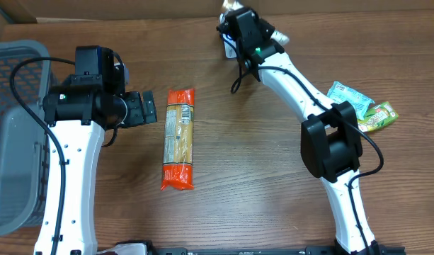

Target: Scan the item barcode

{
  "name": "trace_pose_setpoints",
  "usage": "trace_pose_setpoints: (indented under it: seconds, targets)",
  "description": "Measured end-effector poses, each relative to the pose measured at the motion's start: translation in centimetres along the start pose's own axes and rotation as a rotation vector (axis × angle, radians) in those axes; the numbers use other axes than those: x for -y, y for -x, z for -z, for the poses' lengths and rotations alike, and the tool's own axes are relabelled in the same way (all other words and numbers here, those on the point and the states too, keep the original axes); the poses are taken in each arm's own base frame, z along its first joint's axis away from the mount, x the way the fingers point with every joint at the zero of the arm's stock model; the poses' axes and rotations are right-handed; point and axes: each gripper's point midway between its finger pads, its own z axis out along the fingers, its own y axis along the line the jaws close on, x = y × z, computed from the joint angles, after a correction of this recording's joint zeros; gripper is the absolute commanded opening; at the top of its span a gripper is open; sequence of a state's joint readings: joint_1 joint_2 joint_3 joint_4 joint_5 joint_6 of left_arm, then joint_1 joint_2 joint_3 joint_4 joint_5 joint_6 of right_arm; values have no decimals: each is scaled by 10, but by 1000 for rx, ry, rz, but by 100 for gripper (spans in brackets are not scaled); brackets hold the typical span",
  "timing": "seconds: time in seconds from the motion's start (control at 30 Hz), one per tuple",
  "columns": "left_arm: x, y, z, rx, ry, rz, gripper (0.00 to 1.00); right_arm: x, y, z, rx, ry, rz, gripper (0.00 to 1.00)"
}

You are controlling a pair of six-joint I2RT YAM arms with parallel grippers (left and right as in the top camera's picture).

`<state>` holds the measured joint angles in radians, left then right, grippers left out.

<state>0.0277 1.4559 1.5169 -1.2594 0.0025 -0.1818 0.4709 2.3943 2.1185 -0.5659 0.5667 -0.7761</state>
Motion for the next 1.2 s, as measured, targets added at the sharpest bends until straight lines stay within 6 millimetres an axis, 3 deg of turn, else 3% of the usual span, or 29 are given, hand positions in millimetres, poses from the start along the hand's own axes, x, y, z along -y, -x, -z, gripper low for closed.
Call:
trace_pose_setpoints:
  seconds: [0.1, 0.2, 0.33, 0.47, 0.57, 0.7, 0.87, 1.07, 1.2]
  targets:
    - [0, 0, 0, 0, 0, 0, 100, -14, -5, 15, 0, 122, -39, 4]
    - [0, 0, 0, 0, 0, 0, 99, -10, -1, 48, 38, 239, -152, 4]
    - [0, 0, 0, 0, 0, 0, 100, 21, 4, 115, 123, 381, -368, 4]
    - [0, 0, 0, 0, 0, 0, 100, 57, -14, 176, 176, 555, -594, 4]
    - [0, 0, 0, 0, 0, 0, 100, 75, -38, 195, 152, 673, -764, 4]
    - [0, 0, 0, 0, 0, 0, 100, 84, -88, 185, -4, 812, -1024, 4]
    - [0, 0, 0, 0, 0, 0, 100, 86, -147, 142, -163, 835, -1288, 4]
    - [0, 0, 0, 0, 0, 0, 99, 55, -219, 88, -331, 824, -1544, 4]
    - [0, 0, 0, -1, 0, 0, 100, 33, -274, 69, -453, 793, -1693, 4]
